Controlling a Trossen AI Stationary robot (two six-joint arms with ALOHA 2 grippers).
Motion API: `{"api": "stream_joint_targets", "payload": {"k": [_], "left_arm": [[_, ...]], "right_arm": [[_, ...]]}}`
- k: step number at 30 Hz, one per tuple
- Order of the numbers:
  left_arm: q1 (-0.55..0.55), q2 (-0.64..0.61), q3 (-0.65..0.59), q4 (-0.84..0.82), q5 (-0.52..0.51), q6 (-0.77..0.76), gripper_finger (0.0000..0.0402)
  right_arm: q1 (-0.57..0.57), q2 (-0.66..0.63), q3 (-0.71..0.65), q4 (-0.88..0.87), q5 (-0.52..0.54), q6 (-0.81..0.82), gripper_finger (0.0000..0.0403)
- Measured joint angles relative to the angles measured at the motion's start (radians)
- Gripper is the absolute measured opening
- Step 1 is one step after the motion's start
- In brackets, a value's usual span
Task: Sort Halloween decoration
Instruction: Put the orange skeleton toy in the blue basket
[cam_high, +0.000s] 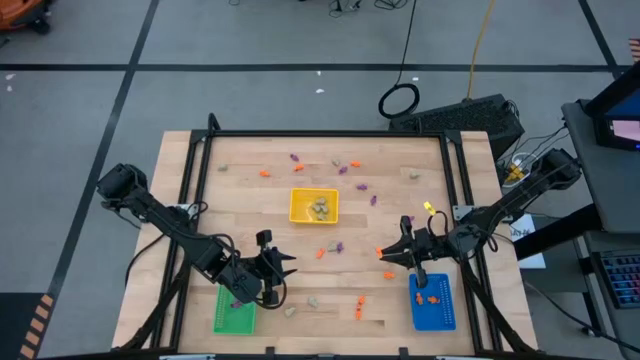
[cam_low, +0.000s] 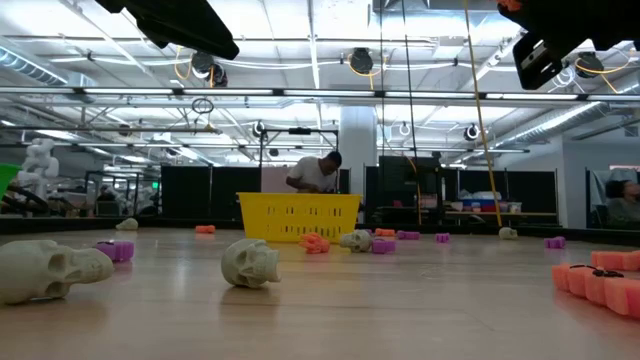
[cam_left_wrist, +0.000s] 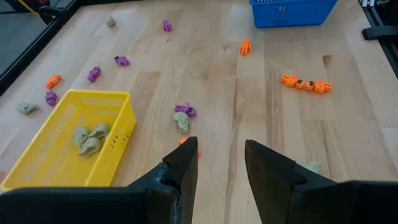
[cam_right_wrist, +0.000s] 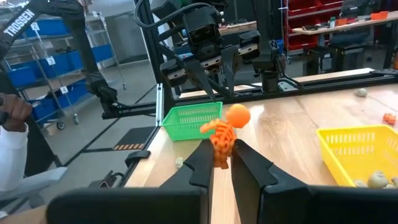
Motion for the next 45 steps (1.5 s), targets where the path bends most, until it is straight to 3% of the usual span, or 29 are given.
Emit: {"api": "stream_joint_targets", "payload": {"k": [8, 11, 16, 24, 35, 45], "left_arm": [[0.000, 0.000, 0.000, 0.000, 0.000, 0.000, 0.0132], [0.000, 0.000, 0.000, 0.000, 0.000, 0.000, 0.0132], [0.000, 0.000, 0.000, 0.005, 0.000, 0.000, 0.0132], [0.000, 0.000, 0.000, 0.007, 0.000, 0.000, 0.0132], [0.000, 0.000, 0.000, 0.007, 0.000, 0.000, 0.0132], [0.006, 0.000, 0.000, 0.056, 0.000, 0.025, 0.0132]], "right_arm": [[0.000, -0.006, 0.021, -0.015, -0.008, -0.019, 0.0025], [0.000, -0.011, 0.048, -0.077, -0.077, -0.013, 0.0025], [0.004, -0.032, 0.136, -0.320, -0.155, 0.083, 0.0025], [0.046, -0.044, 0.326, -0.748, -0.159, 0.228, 0.0025], [0.150, -0.044, 0.551, -1.273, -0.162, 0.533, 0.0025], [0.275, -0.015, 0.566, -1.528, -0.320, 1.003, 0.0025]]}}
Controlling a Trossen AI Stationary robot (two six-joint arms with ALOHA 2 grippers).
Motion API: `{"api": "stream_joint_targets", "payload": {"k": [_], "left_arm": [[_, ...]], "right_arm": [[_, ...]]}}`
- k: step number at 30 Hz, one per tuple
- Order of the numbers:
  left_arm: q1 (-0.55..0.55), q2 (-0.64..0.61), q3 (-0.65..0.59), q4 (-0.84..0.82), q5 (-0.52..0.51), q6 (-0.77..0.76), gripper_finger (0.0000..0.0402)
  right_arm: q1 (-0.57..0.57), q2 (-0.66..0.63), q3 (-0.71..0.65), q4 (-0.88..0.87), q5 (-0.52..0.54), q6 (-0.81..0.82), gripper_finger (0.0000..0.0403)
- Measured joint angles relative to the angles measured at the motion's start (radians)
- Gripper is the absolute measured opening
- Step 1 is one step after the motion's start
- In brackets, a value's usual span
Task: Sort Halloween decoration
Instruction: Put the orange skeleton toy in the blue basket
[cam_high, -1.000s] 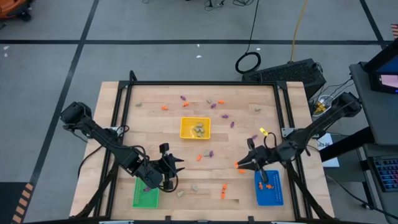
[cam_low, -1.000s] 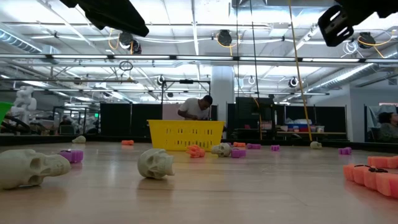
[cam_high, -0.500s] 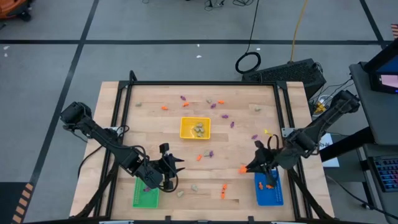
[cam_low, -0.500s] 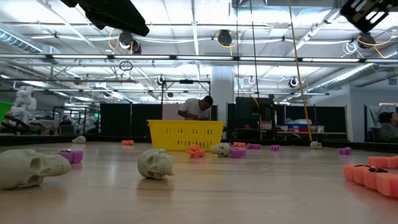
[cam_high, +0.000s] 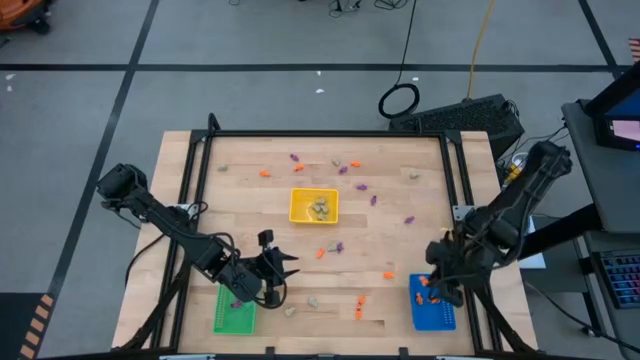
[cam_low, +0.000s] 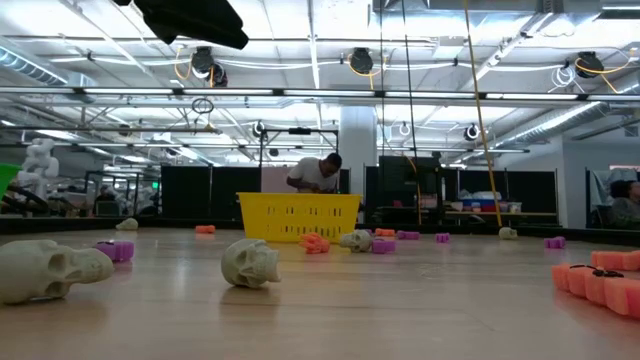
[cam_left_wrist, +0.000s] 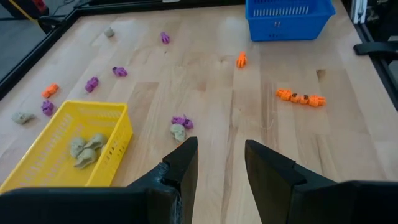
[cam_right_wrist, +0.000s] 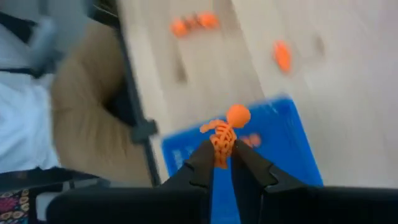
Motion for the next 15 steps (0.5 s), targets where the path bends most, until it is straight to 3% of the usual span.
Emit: {"api": "stream_joint_targets", "payload": {"k": [5, 15], "left_arm": [[0.001, 0.000, 0.000, 0.001, 0.000, 0.000, 0.0132], [0.017, 0.000, 0.000, 0.004, 0.000, 0.000, 0.0132]], "right_arm": [[0.054, 0.052, 0.000, -0.082, -0.049, 0.172, 0.0025], [0.092, 0.234, 0.000, -0.063, -0.079, 0.264, 0.0025]]}}
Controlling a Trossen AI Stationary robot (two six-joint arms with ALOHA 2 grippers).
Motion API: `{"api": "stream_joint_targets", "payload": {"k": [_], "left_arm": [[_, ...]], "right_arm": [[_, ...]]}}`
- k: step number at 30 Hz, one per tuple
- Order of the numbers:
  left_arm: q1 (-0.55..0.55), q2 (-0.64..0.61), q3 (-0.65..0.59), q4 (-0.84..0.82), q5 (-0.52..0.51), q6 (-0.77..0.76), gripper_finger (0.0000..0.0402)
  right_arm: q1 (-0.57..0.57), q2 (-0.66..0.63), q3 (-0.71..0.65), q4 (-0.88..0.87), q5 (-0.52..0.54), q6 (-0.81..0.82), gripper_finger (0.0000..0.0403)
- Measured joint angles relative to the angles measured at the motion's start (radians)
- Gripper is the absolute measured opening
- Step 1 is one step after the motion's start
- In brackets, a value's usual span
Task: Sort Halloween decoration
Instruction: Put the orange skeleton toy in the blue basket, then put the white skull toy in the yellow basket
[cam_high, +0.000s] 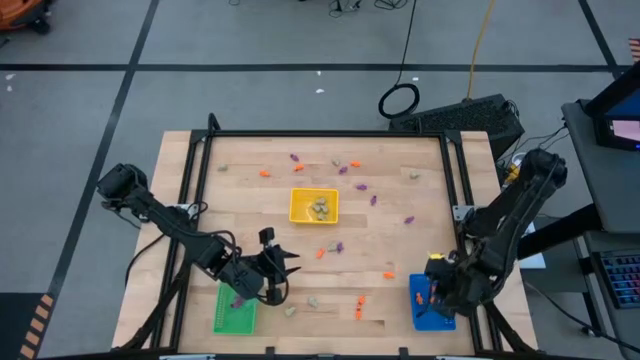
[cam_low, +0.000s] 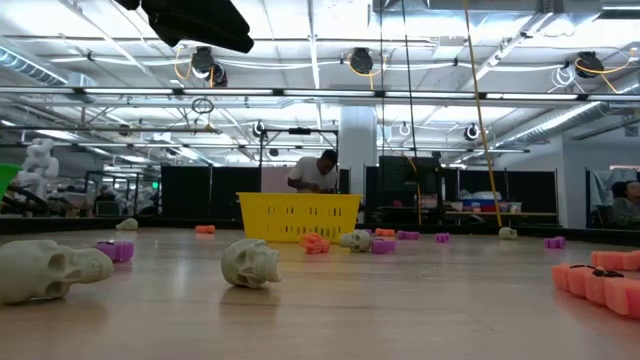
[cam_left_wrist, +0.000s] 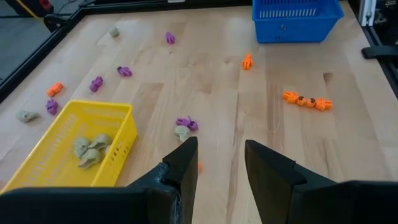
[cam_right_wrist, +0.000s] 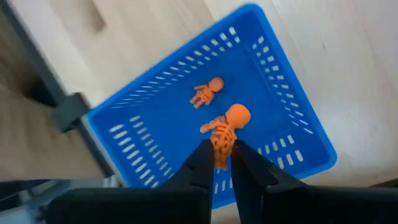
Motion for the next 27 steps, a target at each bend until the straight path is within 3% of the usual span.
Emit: {"api": "stream_joint_targets", "payload": {"k": [9, 20, 27], "left_arm": [[0.006, 0.000, 0.000, 0.016, 0.004, 0.002, 0.0132], [0.007, 0.000, 0.000, 0.016, 0.003, 0.001, 0.0132], [0.010, 0.000, 0.000, 0.036, 0.007, -0.005, 0.0132]], "right_arm": [[0.001, 0.152, -0.001, 0.084, -0.073, -0.014, 0.0033], [0.001, 0.163, 0.006, 0.079, -0.073, 0.024, 0.0125], [0.005, 0.162, 0.151, -0.034, -0.045, 0.028, 0.0145]]}}
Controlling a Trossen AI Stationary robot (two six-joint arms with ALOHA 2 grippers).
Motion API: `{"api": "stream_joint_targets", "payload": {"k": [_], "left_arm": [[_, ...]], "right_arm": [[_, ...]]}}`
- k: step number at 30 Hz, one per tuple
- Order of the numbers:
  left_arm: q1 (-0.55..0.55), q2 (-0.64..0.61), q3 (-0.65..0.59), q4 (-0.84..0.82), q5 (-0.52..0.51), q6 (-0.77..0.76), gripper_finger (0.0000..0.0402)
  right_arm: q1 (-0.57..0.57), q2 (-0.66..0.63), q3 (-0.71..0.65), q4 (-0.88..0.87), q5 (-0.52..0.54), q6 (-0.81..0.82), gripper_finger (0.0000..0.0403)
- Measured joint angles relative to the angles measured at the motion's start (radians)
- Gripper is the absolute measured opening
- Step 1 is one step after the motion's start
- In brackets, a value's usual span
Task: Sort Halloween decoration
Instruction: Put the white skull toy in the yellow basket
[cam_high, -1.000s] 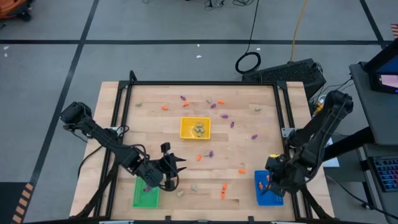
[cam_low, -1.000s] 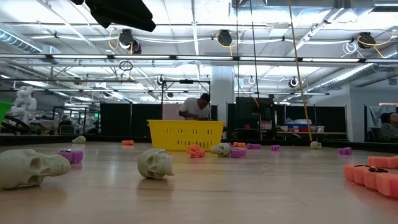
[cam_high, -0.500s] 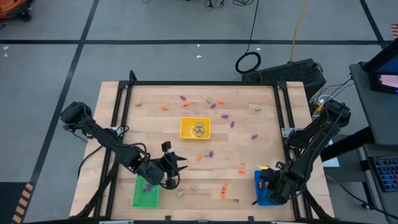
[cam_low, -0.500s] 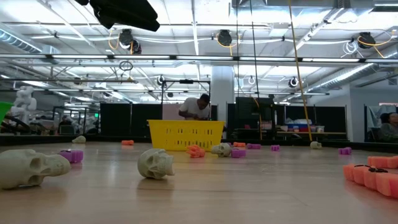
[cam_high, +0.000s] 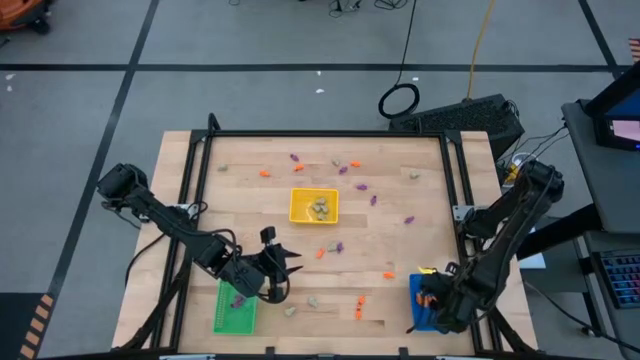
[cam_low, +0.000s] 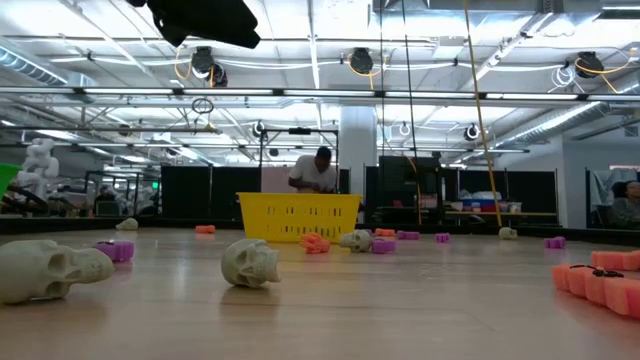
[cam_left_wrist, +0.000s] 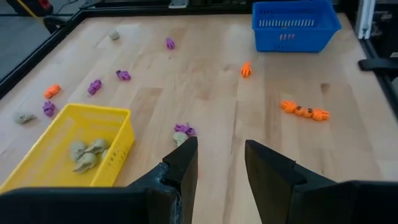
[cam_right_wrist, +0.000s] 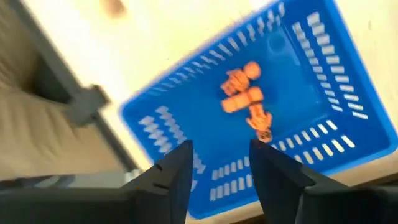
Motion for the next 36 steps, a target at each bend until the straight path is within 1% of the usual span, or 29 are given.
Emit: {"api": "stream_joint_targets", "payload": {"k": [4, 8, 12, 14, 18, 22, 25, 29, 30, 32, 36], "left_arm": [[-0.011, 0.007, 0.000, 0.009, 0.073, 0.014, 0.0132], [-0.024, 0.042, 0.000, 0.008, 0.104, 0.031, 0.0132], [-0.023, 0.106, 0.001, 0.021, 0.106, 0.026, 0.0132], [-0.023, 0.143, 0.001, 0.054, 0.108, 0.050, 0.0132], [-0.024, 0.198, 0.001, 0.135, 0.150, 0.105, 0.0132], [-0.024, 0.210, 0.001, 0.172, 0.168, 0.098, 0.0132], [-0.025, 0.210, 0.001, 0.161, 0.195, 0.052, 0.0132], [-0.049, 0.210, 0.001, 0.158, 0.247, -0.024, 0.0132], [-0.057, 0.210, 0.001, 0.152, 0.249, -0.044, 0.0132], [-0.079, 0.210, 0.001, 0.136, 0.246, -0.070, 0.0132], [-0.118, 0.210, 0.001, 0.117, 0.192, -0.080, 0.0132]], "right_arm": [[0.026, 0.000, 0.121, -0.086, 0.118, -0.010, 0.0145], [0.066, 0.000, 0.196, -0.091, 0.329, -0.092, 0.0145], [0.089, 0.005, 0.203, 0.008, 0.580, -0.275, 0.0145], [0.090, 0.021, 0.203, 0.066, 0.678, -0.366, 0.0145], [0.071, 0.086, 0.203, 0.185, 0.826, -0.561, 0.0145], [0.038, 0.166, 0.203, 0.281, 0.951, -0.728, 0.0145], [0.001, 0.222, 0.203, 0.346, 0.996, -0.796, 0.0145], [-0.061, 0.287, 0.203, 0.424, 0.996, -0.877, 0.0145], [-0.078, 0.299, 0.203, 0.439, 0.989, -0.888, 0.0145], [-0.115, 0.322, 0.203, 0.470, 0.942, -0.907, 0.0145], [-0.187, 0.374, 0.202, 0.548, 0.872, -0.954, 0.0145]]}}
